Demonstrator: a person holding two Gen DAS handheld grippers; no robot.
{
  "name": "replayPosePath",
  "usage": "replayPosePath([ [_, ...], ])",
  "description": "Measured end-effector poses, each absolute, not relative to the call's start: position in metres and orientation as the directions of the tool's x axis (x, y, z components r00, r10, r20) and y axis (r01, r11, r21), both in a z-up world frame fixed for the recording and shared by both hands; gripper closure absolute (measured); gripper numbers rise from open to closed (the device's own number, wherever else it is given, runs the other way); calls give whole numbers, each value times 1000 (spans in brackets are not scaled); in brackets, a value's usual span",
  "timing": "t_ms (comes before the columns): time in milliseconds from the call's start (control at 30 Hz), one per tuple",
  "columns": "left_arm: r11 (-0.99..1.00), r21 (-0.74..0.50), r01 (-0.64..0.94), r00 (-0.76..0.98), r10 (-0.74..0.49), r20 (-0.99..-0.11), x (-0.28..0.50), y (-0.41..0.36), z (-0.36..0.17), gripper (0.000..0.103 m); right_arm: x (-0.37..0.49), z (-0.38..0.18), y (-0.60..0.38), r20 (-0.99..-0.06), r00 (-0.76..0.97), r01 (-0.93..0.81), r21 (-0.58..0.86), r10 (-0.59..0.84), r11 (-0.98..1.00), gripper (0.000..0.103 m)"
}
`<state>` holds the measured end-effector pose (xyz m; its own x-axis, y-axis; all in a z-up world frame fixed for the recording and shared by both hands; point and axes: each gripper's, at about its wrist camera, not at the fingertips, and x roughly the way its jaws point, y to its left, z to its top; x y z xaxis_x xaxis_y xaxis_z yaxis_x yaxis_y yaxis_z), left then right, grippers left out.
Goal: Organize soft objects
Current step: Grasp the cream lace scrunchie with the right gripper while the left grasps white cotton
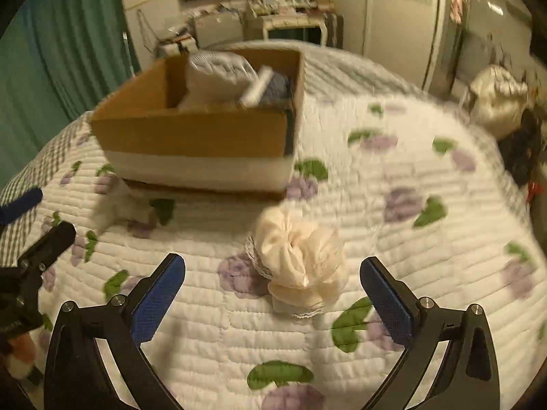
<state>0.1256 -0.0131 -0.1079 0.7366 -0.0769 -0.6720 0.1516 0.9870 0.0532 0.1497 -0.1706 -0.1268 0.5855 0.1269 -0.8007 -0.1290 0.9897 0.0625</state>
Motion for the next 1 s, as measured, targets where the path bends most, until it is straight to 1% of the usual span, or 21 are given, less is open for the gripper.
replayPosePath([
  [67,986,48,158,718,-82,-691,132,-10,-120,10,159,-141,-172,-815,567,-112,67,119,991,6],
  [133,987,48,154,705,-75,-706,141,-8,-130,10,169,-155,-172,-834,544,-88,52,92,995,19],
  [167,987,45,151,699,-75,-711,145,-6,-134,10,173,-159,-173,-842,533,-82,51,87,995,23],
  [200,988,39,148,694,-76,-716,149,-4,-138,10,177,-165,-173,-851,518,-77,55,87,996,30],
  [267,990,29,137,685,-74,-725,156,0,-145,10,182,-170,-173,-853,516,-78,42,76,996,40],
  [300,991,27,134,682,-73,-728,159,0,-147,10,182,-169,-172,-847,528,-83,26,66,996,52],
  [333,991,27,133,677,-71,-733,162,1,-149,10,183,-167,-170,-837,544,-94,10,60,996,67],
  [400,991,31,129,668,-63,-741,168,-1,-154,10,183,-162,-165,-818,571,-120,6,73,993,82],
  [500,990,24,139,662,-75,-746,172,-7,-157,11,183,-154,-158,-793,598,-160,26,118,987,85],
  [533,989,30,145,664,-74,-744,173,-10,-158,13,183,-152,-155,-785,606,-172,28,128,985,85],
  [600,986,42,160,659,-75,-749,176,-13,-162,26,182,-149,-149,-775,613,-198,37,153,980,86],
  [633,985,40,166,653,-79,-754,177,-14,-164,29,182,-147,-148,-770,617,-206,42,163,978,86],
  [733,982,19,187,644,-108,-758,174,-16,-169,43,183,-146,-148,-766,617,-213,54,177,976,86],
  [767,980,16,200,645,-119,-755,172,-16,-168,50,182,-146,-149,-766,617,-213,60,182,975,86],
  [867,979,31,203,649,-111,-753,162,-19,-164,56,179,-147,-148,-766,614,-214,67,188,974,86],
  [933,980,27,199,652,-112,-750,155,-18,-159,67,178,-147,-147,-765,615,-217,71,193,974,86],
  [1000,981,12,196,651,-121,-749,148,-16,-154,69,171,-144,-145,-760,617,-225,75,202,971,86],
])
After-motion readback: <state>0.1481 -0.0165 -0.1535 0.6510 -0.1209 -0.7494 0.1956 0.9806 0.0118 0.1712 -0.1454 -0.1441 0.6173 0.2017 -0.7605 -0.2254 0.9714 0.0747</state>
